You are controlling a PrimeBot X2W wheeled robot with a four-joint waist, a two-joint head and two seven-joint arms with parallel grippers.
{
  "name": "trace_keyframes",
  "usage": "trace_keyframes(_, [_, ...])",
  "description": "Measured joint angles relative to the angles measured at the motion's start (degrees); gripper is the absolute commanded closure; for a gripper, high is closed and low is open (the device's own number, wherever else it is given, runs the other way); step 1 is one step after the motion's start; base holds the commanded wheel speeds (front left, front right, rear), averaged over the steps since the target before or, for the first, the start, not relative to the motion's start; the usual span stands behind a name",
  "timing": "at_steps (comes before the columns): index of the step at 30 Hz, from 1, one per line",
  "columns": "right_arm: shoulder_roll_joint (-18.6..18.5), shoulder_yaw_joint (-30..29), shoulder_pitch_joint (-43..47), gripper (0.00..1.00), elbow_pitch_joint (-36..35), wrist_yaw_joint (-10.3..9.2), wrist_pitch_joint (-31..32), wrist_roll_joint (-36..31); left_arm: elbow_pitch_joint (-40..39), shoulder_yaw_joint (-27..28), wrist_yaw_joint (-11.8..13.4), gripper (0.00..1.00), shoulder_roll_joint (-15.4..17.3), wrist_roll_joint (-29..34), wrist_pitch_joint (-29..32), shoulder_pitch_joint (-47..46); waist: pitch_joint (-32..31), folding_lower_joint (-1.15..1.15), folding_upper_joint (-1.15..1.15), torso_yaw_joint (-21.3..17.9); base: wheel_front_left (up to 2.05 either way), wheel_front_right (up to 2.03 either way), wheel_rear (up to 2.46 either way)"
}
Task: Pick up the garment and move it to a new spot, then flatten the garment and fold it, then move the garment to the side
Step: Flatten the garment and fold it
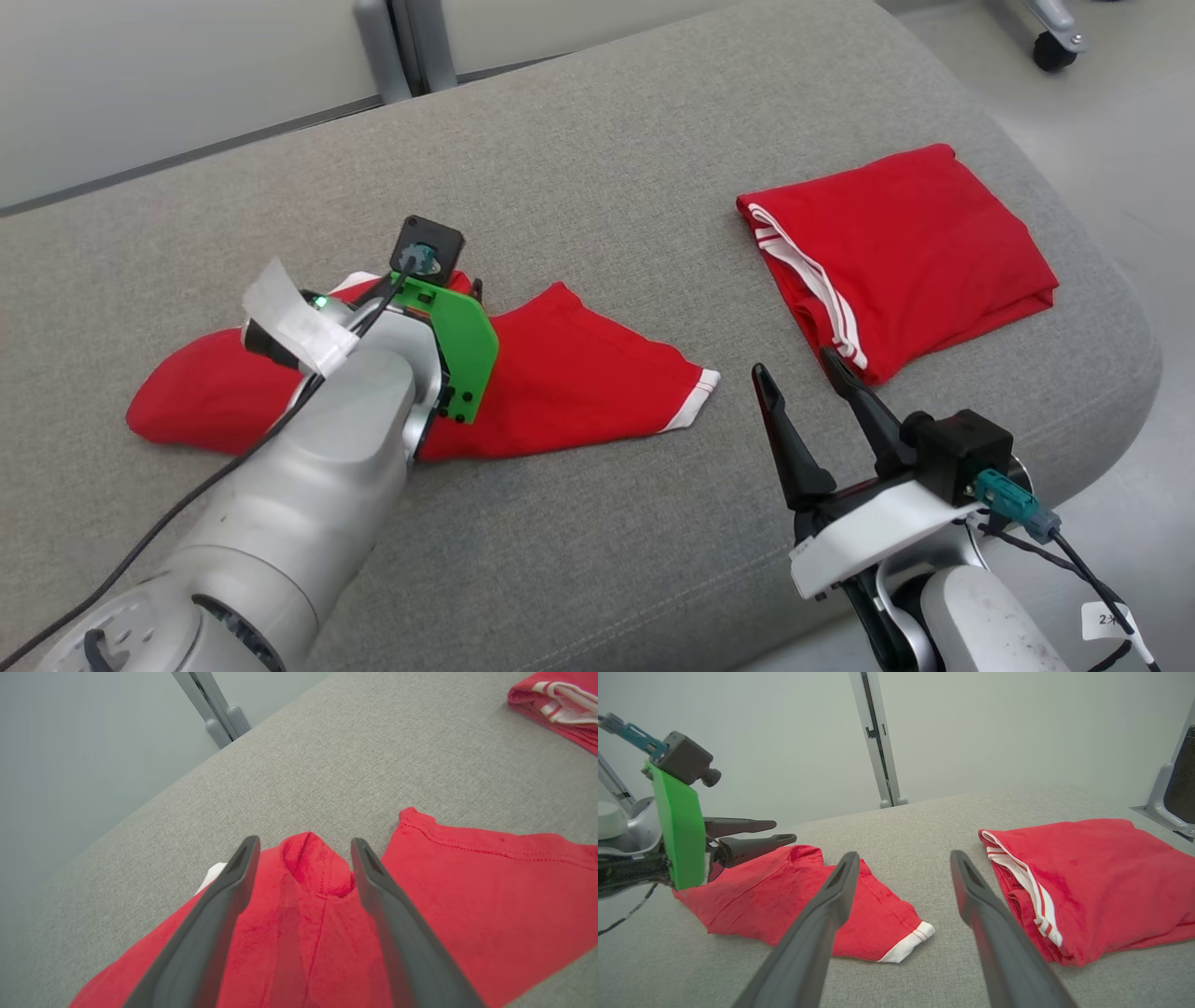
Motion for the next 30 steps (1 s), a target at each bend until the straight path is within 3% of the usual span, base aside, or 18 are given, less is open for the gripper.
trace_keyframes(7, [0.0, 0.5, -0.4, 0.0, 0.0, 0.0, 0.0, 0.1, 2.5, 0.8, 3.2, 0.0, 1.5, -0.9, 5.7, -3.4, 1.3, 0.0, 0.0, -1.4, 0.0, 0.0, 0.0])
trace_keyframes(18, [0.0, 0.3, -1.0, 0.0, 0.2, 0.0, -0.7, 0.1, 3.6, 1.8, 2.8, 0.0, 1.8, -3.4, 12.5, -3.3, 3.9, 0.0, 0.0, -2.4, 0.0, 0.0, 0.0])
trace_keyframes(19, [0.0, 0.5, -1.1, 0.0, 0.3, 0.0, -0.7, 0.1, 3.7, 1.8, 2.7, 0.06, 1.8, -3.6, 13.2, -3.0, 3.8, 0.0, 0.0, -2.4, 0.0, 0.0, 0.0])
trace_keyframes(21, [0.0, 0.9, -1.1, 0.0, 0.4, 0.0, -0.6, 0.1, 3.7, 1.8, 2.6, 0.44, 1.8, -3.8, 14.1, -2.4, 3.6, 0.0, 0.0, -2.3, 0.0, 0.0, 0.0])
trace_keyframes(22, [0.0, 1.0, -1.1, 0.0, 0.4, 0.0, -0.6, 0.1, 3.8, 1.9, 2.5, 0.55, 1.7, -4.1, 14.3, -2.0, 3.5, 0.0, 0.0, -2.3, 0.0, 0.0, 0.0])
trace_keyframes(23, [0.0, 1.1, -1.2, 0.0, 0.4, 0.0, -0.6, 0.1, 3.8, 1.9, 2.4, 0.62, 1.7, -4.3, 14.6, -1.6, 3.5, 0.0, 0.0, -2.3, 0.0, 0.0, 0.0])
trace_keyframes(24, [0.0, 1.2, -1.2, 0.0, 0.4, 0.0, -0.4, 0.1, 3.8, 1.8, 2.2, 0.75, 1.6, -4.3, 14.7, -1.3, 3.4, 0.0, 0.0, -2.3, 0.0, 0.0, 0.0])
trace_keyframes(25, [0.0, 1.2, -1.3, 0.0, 0.4, 0.0, -0.4, 0.1, 3.8, 1.9, 2.0, 0.75, 1.6, -4.5, 14.7, -1.1, 3.3, 0.0, 0.0, -2.3, 0.0, 0.0, 0.0])
trace_keyframes(26, [0.0, 1.2, -1.3, 0.0, 0.4, 0.0, -0.3, 0.1, 3.8, 1.9, 1.6, 1.0, 1.5, -4.7, 14.7, -0.8, 3.3, 0.0, 0.0, -2.3, 0.0, 0.0, 0.0])
trace_keyframes(30, [0.0, 1.1, -1.3, 0.0, 0.3, 0.0, -0.1, -0.2, 3.7, 1.9, 0.5, 1.0, 1.3, -5.2, 14.3, 0.0, 3.1, 0.0, 0.0, -2.1, 0.0, 0.0, 0.0])
